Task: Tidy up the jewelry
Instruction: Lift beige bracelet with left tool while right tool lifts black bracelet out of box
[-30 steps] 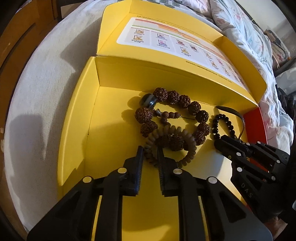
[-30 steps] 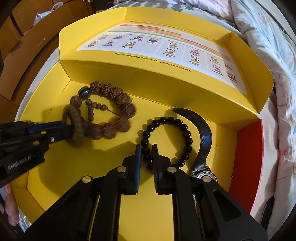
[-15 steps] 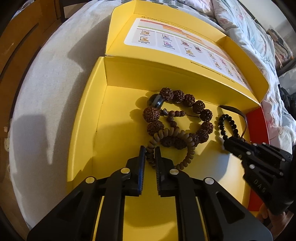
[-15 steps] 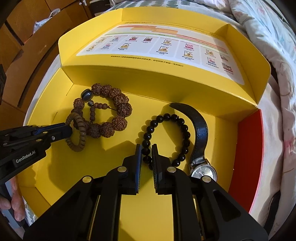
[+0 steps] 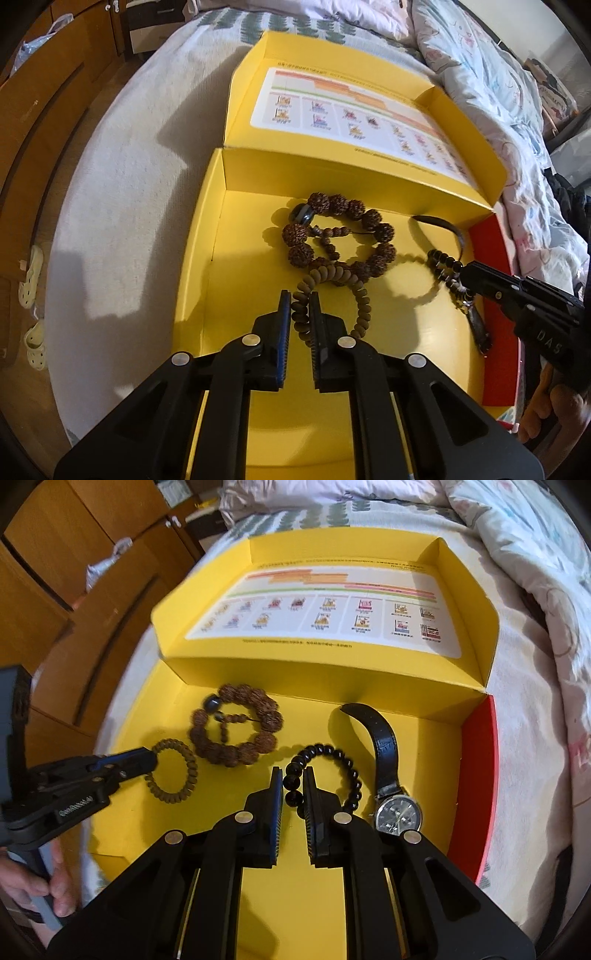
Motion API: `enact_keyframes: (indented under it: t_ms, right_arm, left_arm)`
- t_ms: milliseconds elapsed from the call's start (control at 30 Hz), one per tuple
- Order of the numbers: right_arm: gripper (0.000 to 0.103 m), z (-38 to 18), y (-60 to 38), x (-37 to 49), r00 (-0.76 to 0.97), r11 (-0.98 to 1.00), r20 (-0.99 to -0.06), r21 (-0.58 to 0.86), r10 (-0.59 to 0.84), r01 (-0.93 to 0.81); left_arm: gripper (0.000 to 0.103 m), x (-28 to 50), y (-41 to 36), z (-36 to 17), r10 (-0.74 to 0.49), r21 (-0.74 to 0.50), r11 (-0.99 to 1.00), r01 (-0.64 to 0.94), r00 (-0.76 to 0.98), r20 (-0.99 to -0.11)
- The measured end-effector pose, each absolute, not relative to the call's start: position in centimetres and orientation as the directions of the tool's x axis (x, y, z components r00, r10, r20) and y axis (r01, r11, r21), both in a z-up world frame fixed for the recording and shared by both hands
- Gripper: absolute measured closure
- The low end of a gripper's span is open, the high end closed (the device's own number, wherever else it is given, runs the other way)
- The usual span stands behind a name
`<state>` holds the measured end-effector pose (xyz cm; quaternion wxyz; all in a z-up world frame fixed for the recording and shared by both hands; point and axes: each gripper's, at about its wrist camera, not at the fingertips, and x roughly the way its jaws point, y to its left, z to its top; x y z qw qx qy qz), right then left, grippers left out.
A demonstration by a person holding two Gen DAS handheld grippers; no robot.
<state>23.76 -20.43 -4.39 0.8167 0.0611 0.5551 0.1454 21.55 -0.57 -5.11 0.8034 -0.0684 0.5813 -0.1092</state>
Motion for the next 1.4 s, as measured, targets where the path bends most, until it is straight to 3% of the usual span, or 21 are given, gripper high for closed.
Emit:
enact_keyframes:
  t_ms: [233, 433, 600, 1033, 1200, 1400]
  right_arm:
    - [0.094, -2.1, -21.8, 22.7, 0.372, 0.933, -0.855, 0.324, 0.360, -0.157]
    - [0.094, -3.1, -19.3, 21.6, 0.332, 0.958, -0.910, 0.182, 0.249, -0.221]
    - [0.086, -5.7, -17.2, 21.8, 0.329, 0.971, -0.939, 0.020, 0.101, -0.238]
    - [0.083, -9.3, -16.9, 23.3, 0.285, 0.973, -0.959, -0.068, -0.002, -0.219]
    - [0.065, -10.1, -17.0, 23.6, 0.271, 0.974, -0.962, -0.084, -0.025, -0.209]
    - [0.069, -10.3, -17.8, 23.8, 0.244, 0.982, -0.970, -0.039, 0.006, -0.182]
  left_arm:
    - [0.094, 20.2, -0.5, -2.7, -0.271, -0.246, 0.962, 0.115, 0.331, -0.904]
    - [0.093, 19.5, -0.9, -2.2, -0.256, -0.230, 0.966, 0.118, 0.339, -0.905]
    - [0.093, 19.4, -1.1, -2.9, -0.226, -0.200, 0.973, 0.112, 0.330, -0.916]
    - [0.093, 19.8, -1.2, -4.6, -0.186, -0.160, 0.981, 0.109, 0.306, -0.934]
    - [0.094, 19.8, -1.3, -4.7, -0.185, -0.159, 0.981, 0.108, 0.306, -0.934]
    - [0.093, 19.8, -1.5, -4.8, -0.181, -0.154, 0.982, 0.110, 0.303, -0.936]
